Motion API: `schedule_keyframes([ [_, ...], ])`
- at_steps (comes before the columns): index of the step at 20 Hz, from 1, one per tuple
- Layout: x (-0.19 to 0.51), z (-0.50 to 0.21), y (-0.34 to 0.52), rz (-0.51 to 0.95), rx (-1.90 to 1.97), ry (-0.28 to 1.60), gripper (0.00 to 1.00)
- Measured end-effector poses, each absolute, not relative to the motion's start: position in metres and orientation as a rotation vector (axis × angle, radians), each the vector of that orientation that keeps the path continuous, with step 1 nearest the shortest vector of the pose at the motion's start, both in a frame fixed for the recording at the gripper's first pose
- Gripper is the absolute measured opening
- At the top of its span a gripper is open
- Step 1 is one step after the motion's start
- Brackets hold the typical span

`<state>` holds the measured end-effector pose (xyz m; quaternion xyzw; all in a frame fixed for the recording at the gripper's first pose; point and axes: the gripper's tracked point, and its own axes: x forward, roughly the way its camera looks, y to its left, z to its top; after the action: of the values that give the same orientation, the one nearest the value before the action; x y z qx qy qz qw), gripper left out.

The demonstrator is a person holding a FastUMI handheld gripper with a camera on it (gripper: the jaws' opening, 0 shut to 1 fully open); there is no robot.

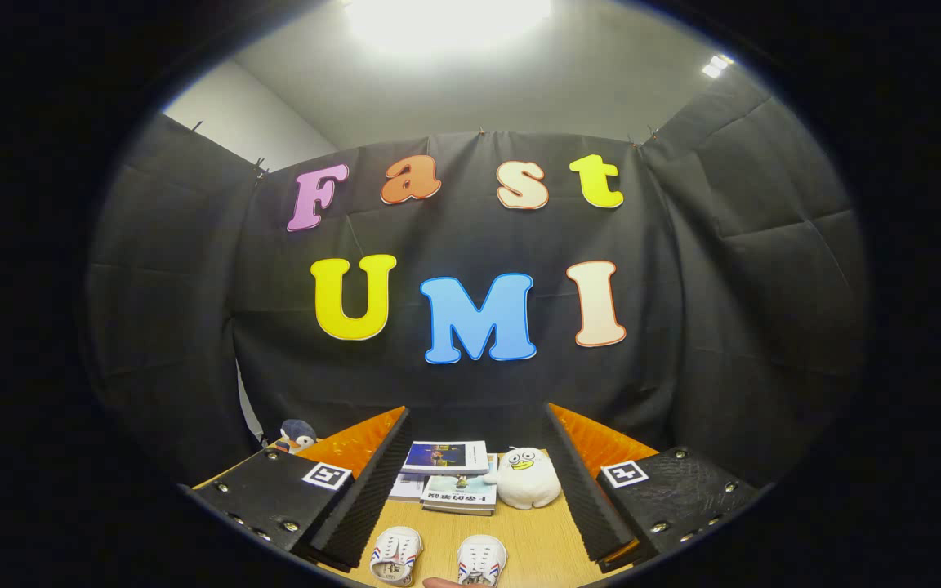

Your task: Open the storage box then place both shoes into the box .Put the left shoe in first, then the right shoe, with the right side of both shoes facing outward in a uniform manner.

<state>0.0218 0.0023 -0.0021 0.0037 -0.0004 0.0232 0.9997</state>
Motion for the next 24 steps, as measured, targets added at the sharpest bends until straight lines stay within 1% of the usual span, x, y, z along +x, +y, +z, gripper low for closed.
schedule_keyframes([
  [9,0.038,-0.004,0.001,0.061,0.035,-0.017,0.96],
  [15,0.055,-0.031,0.006,0.077,0.034,0.036,0.96],
  [20,0.075,-0.077,0.038,0.193,0.079,0.152,0.96],
  [24,0.083,-0.131,0.091,0.350,0.166,0.312,0.96],
])
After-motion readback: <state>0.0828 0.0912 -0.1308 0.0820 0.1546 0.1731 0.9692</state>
